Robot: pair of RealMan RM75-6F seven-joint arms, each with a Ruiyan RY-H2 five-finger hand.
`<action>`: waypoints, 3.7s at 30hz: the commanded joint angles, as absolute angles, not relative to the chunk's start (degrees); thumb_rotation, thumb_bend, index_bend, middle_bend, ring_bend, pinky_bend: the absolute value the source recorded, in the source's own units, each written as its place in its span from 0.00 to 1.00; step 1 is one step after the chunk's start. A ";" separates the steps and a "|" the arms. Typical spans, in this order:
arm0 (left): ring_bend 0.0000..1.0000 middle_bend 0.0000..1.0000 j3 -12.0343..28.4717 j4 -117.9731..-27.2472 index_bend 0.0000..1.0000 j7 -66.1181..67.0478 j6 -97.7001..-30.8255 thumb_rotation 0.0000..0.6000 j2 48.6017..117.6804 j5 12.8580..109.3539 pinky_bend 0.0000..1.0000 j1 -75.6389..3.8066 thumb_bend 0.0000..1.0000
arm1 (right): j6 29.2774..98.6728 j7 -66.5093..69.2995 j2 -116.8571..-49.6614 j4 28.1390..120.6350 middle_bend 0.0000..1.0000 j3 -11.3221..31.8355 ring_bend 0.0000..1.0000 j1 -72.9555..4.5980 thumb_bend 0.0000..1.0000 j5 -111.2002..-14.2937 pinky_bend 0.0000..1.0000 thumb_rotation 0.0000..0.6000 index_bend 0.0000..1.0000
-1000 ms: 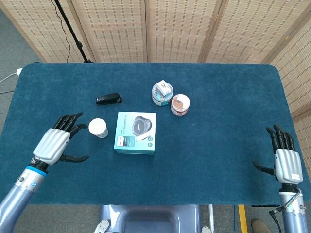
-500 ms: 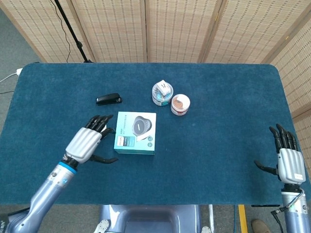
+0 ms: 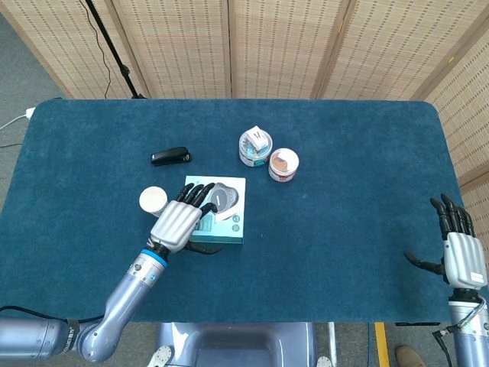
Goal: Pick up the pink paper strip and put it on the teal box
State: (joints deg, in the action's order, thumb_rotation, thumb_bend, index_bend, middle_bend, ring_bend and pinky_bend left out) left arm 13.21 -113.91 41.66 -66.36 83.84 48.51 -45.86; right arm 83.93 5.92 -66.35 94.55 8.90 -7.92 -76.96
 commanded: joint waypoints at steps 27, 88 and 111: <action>0.00 0.00 11.10 -108.21 0.35 42.50 -68.07 0.48 89.00 44.80 0.00 -49.18 0.00 | 82.01 8.74 -65.21 95.00 0.00 9.55 0.00 -7.63 0.00 -76.96 0.00 1.00 0.07; 0.00 0.00 8.50 -108.56 0.35 41.60 -67.28 0.47 88.25 45.05 0.00 -49.55 0.00 | 81.60 9.23 -65.16 95.50 0.00 9.78 0.00 -7.35 0.00 -77.39 0.00 1.00 0.07; 0.00 0.00 8.36 -108.43 0.35 39.90 -66.36 0.47 86.14 44.45 0.00 -49.33 0.00 | 81.57 9.39 -64.99 95.71 0.00 9.89 0.00 -7.21 0.00 -77.24 0.00 1.00 0.07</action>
